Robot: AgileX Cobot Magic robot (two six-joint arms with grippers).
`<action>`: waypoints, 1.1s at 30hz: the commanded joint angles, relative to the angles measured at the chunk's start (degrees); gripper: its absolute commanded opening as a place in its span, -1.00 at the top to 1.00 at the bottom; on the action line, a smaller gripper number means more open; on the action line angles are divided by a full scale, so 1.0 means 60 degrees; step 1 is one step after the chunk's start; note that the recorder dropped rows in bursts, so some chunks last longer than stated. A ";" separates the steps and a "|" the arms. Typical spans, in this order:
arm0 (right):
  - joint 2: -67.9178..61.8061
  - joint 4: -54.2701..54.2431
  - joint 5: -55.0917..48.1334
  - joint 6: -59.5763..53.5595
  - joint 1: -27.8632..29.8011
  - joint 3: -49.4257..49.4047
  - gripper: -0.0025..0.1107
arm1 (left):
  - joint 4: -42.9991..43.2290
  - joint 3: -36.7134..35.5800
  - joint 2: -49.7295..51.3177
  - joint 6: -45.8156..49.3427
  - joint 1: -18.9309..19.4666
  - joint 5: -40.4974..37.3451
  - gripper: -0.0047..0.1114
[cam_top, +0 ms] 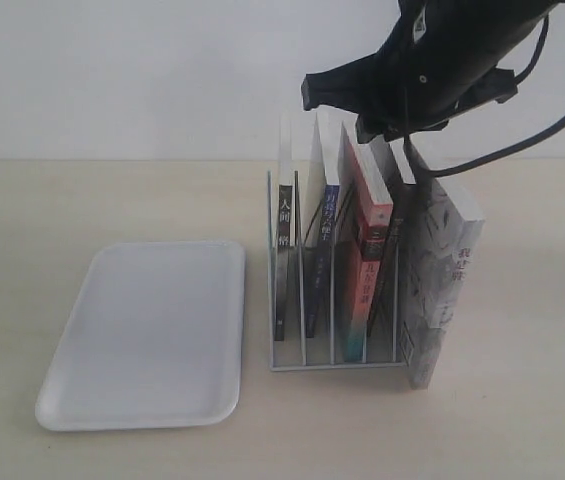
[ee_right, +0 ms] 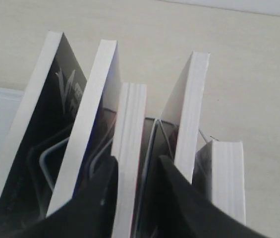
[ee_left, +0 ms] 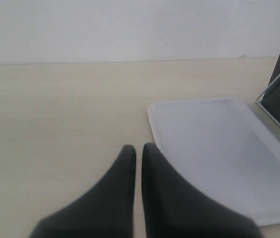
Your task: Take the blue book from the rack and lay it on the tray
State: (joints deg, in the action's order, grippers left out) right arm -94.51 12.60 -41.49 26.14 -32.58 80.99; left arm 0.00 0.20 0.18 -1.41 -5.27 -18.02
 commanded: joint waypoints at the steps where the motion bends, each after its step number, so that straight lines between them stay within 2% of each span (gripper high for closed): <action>1: 0.0214 0.0039 -0.0052 -0.0035 0.0005 0.0050 0.55 | 0.0000 -0.0034 -0.0030 -0.0063 0.0021 0.0050 0.85; 9: 0.0982 -0.0503 -0.0039 -0.0607 -0.0124 0.0050 0.55 | 0.0000 -0.0034 -0.0030 -0.0063 0.0021 0.0050 0.85; 16: 0.0976 -0.0540 0.0900 -0.0947 -0.0902 0.0050 0.55 | 0.0000 -0.0034 -0.0030 -0.0063 0.0021 0.0050 0.85; 27: 0.0159 -0.0405 0.1304 -0.0166 -0.0953 0.0050 0.55 | 0.0000 -0.0034 -0.0030 -0.0063 0.0021 0.0050 0.85; 33: -0.0368 0.0809 0.1254 0.1013 -0.0953 0.0050 0.55 | 0.0000 -0.0034 -0.0030 -0.0063 0.0021 0.0050 0.85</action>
State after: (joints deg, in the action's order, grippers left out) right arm -96.39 13.43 -34.05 28.93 -38.23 80.99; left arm 0.00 0.20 0.18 -1.41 -5.27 -18.02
